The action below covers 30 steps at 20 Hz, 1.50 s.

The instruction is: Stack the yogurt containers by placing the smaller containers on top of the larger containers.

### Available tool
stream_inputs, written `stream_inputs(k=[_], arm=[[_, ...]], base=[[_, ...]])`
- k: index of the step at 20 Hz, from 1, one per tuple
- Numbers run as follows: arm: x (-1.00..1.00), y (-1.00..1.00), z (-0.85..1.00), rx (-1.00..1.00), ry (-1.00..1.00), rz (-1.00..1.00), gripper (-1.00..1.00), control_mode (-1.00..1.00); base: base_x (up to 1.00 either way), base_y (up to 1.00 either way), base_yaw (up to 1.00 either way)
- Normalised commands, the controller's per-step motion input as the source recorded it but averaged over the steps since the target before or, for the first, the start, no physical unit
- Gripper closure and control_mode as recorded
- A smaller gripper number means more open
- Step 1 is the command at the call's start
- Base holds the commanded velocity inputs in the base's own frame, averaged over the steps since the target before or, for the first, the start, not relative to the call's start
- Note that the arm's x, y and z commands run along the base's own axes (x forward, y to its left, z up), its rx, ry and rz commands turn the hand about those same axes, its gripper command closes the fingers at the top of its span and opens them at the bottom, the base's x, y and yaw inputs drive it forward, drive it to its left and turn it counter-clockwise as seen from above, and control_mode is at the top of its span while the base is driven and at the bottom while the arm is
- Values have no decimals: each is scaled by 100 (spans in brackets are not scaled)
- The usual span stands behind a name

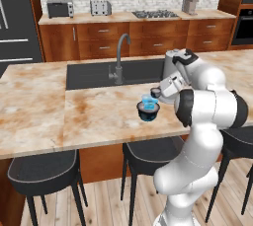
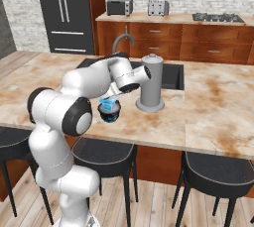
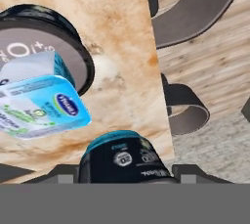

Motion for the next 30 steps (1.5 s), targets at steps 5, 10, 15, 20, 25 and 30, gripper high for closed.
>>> stream_inputs(k=[5, 10, 15, 20, 25, 30], arm=[[15, 0, -12, 0, 3, 0, 100, -100], [17, 0, -12, 0, 1, 0, 100, -100], [18, 0, -13, 0, 0, 0, 100, -100], [17, 0, -14, 0, 0, 0, 100, -100], [17, 0, -13, 0, 0, 0, 100, -100], [17, 0, -11, 0, 0, 0, 100, -100]], base=[[0, 0, 0], [0, 0, 0], [0, 0, 0], [0, 0, 0], [0, 0, 0], [0, 0, 0]])
